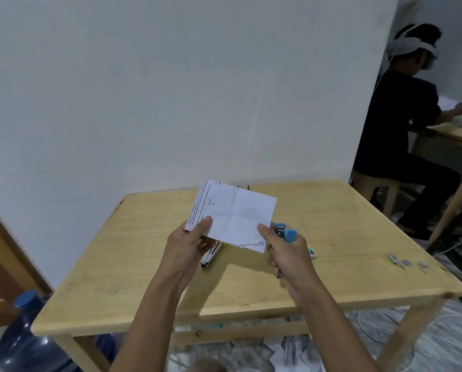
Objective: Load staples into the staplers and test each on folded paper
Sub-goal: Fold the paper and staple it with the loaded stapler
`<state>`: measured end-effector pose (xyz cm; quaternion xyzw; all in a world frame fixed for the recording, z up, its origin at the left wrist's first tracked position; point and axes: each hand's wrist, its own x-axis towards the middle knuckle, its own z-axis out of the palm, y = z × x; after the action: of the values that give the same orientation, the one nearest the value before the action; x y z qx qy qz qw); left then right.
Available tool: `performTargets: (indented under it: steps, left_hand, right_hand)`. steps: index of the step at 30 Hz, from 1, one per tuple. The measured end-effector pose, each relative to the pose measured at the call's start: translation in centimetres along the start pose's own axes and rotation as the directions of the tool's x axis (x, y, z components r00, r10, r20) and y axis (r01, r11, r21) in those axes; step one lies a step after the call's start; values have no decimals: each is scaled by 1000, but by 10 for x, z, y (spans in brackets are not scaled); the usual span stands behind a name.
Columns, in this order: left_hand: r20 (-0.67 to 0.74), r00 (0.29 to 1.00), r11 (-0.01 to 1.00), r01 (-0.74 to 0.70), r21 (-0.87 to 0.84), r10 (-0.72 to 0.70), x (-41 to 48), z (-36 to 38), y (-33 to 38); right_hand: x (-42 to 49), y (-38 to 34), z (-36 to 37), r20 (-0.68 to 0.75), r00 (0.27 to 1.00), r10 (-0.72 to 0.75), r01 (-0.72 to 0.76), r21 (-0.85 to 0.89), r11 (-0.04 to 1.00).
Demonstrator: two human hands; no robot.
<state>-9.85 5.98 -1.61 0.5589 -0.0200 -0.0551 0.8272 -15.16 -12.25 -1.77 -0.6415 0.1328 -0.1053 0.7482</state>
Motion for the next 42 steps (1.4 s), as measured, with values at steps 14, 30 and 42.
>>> performTargets:
  steps: [14, 30, 42]
  left_hand:
    - [53, 999, 1000, 3, -26, -2, -15, 14, -35]
    - [2, 982, 966, -184, 182, 186, -16, 13, -47]
    - [-72, 973, 954, -197, 225, 218, -12, 6, -49]
  right_hand:
    - [2, 20, 19, 183, 977, -107, 92, 86, 992]
    - [-2, 28, 17, 399, 900, -175, 148, 98, 984]
    - [-4, 30, 18, 408, 901, -147, 138, 52, 989]
